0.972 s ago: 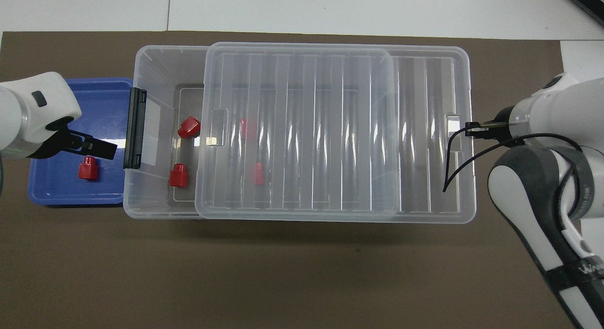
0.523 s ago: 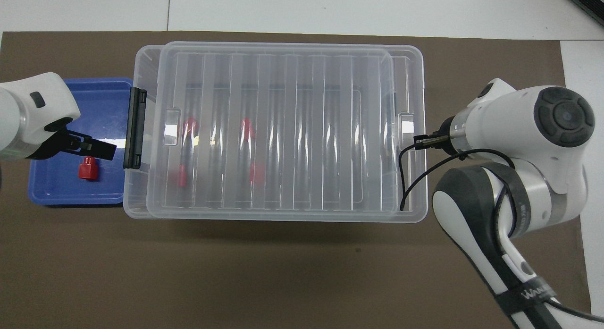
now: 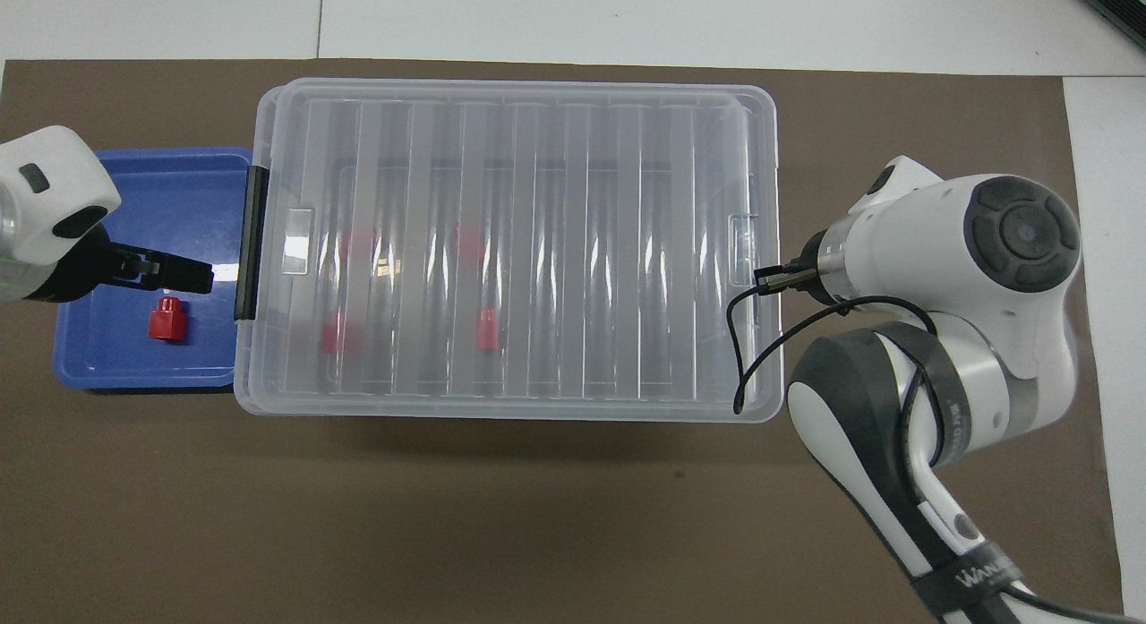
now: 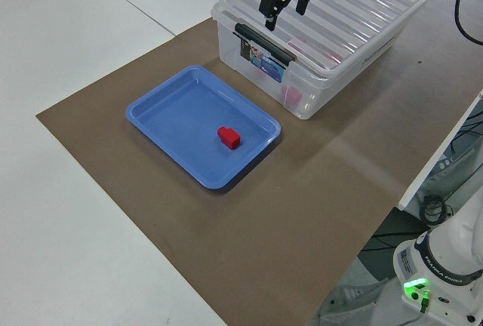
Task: Place red block in blue tray from box
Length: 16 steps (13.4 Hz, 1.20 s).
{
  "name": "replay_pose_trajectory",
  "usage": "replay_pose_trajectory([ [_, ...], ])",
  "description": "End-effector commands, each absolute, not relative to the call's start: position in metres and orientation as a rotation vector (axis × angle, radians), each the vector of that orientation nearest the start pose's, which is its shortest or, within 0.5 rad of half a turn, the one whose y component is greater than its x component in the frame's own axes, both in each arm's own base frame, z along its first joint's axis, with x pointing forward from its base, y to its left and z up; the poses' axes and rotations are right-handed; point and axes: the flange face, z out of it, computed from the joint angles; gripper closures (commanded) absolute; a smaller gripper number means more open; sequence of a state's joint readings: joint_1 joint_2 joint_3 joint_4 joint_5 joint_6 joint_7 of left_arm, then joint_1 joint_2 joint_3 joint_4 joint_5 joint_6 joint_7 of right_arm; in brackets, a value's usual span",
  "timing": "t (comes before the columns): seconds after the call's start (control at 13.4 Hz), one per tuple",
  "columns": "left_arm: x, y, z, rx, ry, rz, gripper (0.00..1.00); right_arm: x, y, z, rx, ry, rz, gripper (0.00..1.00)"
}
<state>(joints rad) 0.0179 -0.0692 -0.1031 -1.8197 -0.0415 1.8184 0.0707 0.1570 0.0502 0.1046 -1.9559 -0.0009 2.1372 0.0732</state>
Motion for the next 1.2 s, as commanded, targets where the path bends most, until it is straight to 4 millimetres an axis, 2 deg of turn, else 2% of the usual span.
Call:
replay_pose_trajectory([
  [0.0, 0.539, -0.053, 0.571, -3.185, 0.179, -0.144, 0.00, 0.561, 0.153, 0.460, -3.073, -0.270, -0.213, 1.00],
  [0.22, 0.539, -0.047, 0.572, -3.189, 0.156, -0.140, 0.00, 0.562, 0.153, 0.462, -3.075, -0.260, -0.213, 1.00],
  [0.3, 0.539, -0.042, 0.574, -3.189, 0.145, -0.145, 0.00, 0.562, 0.153, 0.464, -3.074, -0.258, -0.213, 1.00],
  [0.37, 0.540, -0.028, 0.576, -3.189, 0.109, -0.149, 0.00, 0.562, 0.153, 0.467, -3.073, -0.256, -0.215, 1.00],
  [0.45, 0.539, -0.018, 0.580, -3.188, 0.087, -0.157, 0.00, 0.561, 0.153, 0.470, -3.073, -0.256, -0.222, 0.77],
  [0.52, 0.539, -0.018, 0.582, -3.187, 0.084, -0.162, 0.00, 0.560, 0.146, 0.475, -3.077, -0.224, -0.216, 0.15],
  [0.6, 0.538, -0.018, 0.581, -3.187, 0.082, -0.162, 0.00, 0.556, 0.137, 0.479, -3.090, -0.166, -0.179, 0.00],
  [0.75, 0.538, -0.019, 0.581, -3.187, 0.089, -0.162, 0.00, 0.553, 0.111, 0.491, -3.102, -0.030, -0.150, 0.00],
  [0.82, 0.538, -0.023, 0.581, -3.187, 0.099, -0.162, 0.00, 0.548, 0.105, 0.498, -3.108, 0.004, -0.129, 0.00],
  [1.12, 0.535, -0.025, 0.581, -3.156, 0.129, -0.152, 0.00, 0.553, 0.057, 0.547, -3.125, 0.133, -0.123, 0.00],
])
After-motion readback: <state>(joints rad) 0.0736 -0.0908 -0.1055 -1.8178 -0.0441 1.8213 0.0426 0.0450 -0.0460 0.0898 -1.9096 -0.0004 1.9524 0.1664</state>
